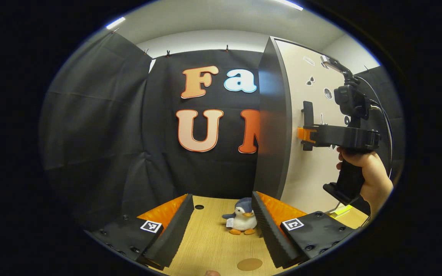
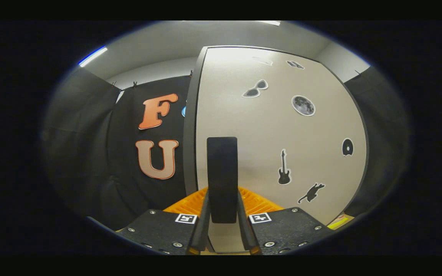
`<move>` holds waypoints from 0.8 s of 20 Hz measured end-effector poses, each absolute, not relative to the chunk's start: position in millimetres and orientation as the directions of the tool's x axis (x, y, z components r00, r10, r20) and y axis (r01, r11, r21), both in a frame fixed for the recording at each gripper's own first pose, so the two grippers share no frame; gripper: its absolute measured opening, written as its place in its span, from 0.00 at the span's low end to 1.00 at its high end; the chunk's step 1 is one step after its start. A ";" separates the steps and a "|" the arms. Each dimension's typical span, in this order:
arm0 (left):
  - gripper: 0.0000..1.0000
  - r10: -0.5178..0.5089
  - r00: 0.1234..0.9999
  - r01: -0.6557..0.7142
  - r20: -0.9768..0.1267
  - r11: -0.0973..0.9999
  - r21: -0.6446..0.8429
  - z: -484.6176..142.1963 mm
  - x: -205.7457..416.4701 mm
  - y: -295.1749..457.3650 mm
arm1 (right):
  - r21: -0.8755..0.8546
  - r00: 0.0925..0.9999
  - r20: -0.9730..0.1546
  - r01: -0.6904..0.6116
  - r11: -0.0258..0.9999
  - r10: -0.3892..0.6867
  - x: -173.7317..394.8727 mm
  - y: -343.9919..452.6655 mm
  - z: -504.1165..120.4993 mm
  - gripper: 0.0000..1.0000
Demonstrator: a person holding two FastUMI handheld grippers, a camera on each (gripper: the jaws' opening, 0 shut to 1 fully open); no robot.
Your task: Open the cabinet door with the right hand, grasp the bottle in the cabinet with the left hand and place it on the coaster, then close the cabinet door with the right hand.
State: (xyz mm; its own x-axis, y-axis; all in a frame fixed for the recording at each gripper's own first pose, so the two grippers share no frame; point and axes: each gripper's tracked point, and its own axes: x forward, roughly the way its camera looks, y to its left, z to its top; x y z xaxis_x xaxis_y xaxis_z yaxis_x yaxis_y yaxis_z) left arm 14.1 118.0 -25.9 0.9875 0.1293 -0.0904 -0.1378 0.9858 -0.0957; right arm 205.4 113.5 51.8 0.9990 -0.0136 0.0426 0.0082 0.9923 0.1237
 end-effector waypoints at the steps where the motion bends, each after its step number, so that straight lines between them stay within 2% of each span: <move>1: 0.98 0.132 0.987 -0.141 -0.094 0.985 -0.099 -27.4 12.6 119.3 | 0.129 0.999 0.037 0.010 0.992 -0.015 204.9 112.9 51.7 0.34; 3: 0.96 0.142 0.986 -0.151 -0.092 0.983 -0.103 -26.6 11.6 123.2 | 0.126 0.999 0.037 0.019 0.992 -0.024 203.4 112.9 51.8 0.28; 4: 0.96 0.147 0.985 -0.156 -0.092 0.983 -0.101 -26.1 11.6 125.6 | 0.116 0.999 0.042 0.023 0.993 -0.028 201.4 112.9 53.0 0.21; 7: 0.96 0.149 0.984 -0.157 -0.093 0.984 -0.085 -27.0 14.8 132.5 | 0.147 0.998 0.059 0.008 0.989 -0.017 189.8 114.3 57.3 0.21; 9: 0.96 0.137 0.986 -0.145 -0.092 0.986 -0.080 -26.9 20.9 132.8 | 0.147 0.997 0.071 0.009 0.989 -0.020 177.0 114.2 64.1 0.17; 16: 0.96 0.059 0.995 -0.066 -0.083 0.994 -0.085 -26.0 32.4 113.6 | 0.148 0.998 0.057 0.009 0.989 -0.017 122.6 101.9 68.2 0.19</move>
State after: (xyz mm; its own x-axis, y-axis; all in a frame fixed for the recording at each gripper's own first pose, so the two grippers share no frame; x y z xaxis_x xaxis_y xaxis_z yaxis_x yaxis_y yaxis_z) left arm 32.4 113.6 -26.0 0.9948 0.0593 -0.0831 -0.0664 0.9941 -0.0852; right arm 122.6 101.9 68.2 0.9982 -0.0174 0.0569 0.0089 0.9890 0.1476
